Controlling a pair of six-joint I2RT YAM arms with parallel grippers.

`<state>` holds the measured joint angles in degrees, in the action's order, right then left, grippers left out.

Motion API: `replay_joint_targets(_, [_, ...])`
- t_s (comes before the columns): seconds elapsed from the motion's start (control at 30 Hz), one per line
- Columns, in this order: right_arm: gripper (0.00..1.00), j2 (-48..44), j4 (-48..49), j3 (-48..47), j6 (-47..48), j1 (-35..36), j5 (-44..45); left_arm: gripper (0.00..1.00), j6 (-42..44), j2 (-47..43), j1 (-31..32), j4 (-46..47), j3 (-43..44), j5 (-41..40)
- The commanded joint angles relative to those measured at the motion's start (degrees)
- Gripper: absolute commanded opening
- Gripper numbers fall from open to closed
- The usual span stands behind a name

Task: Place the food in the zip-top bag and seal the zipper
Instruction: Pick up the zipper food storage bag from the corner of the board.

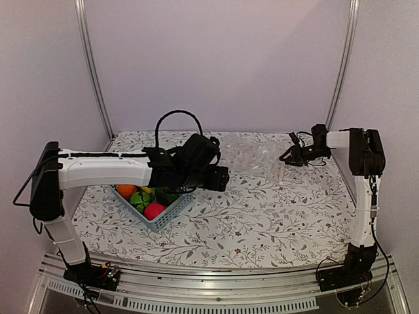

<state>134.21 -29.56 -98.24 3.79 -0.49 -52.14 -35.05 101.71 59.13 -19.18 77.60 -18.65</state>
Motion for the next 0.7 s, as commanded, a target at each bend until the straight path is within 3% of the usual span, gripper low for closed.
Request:
replay_joint_targets(0.0, [0.36, 2.32, -0.5, -1.9, 0.23, 0.08, -4.5, 0.75, -0.59, -0.75, 0.19, -0.6, -0.85, 0.18])
replay_joint_targets(0.2, [0.29, 3.69, -0.88, -4.12, -0.39, 2.04, -6.77, 0.75, -1.01, -0.9, 0.19, -0.62, -1.05, 0.17])
replay_joint_targets(0.23, [0.16, 4.04, -0.97, -4.5, -0.44, 2.23, -7.5, 0.75, -1.1, -0.83, 0.19, -0.62, -1.13, 0.14])
replay_joint_targets(0.33, [0.0, 4.02, -1.56, -5.19, -0.16, 2.45, -8.06, 0.75, -1.32, -1.17, 0.19, -0.6, -1.3, 0.08])
replay_joint_targets(0.43, [0.0, -0.72, -3.1, -5.21, 2.61, 2.49, -4.26, 0.74, -0.93, -1.65, 0.25, -0.68, -1.65, -0.8])
replay_joint_targets(0.67, [0.0, -21.32, -12.05, -8.32, 14.23, 3.69, 15.59, 0.75, 1.64, -4.99, 0.34, -0.94, -3.37, -3.75])
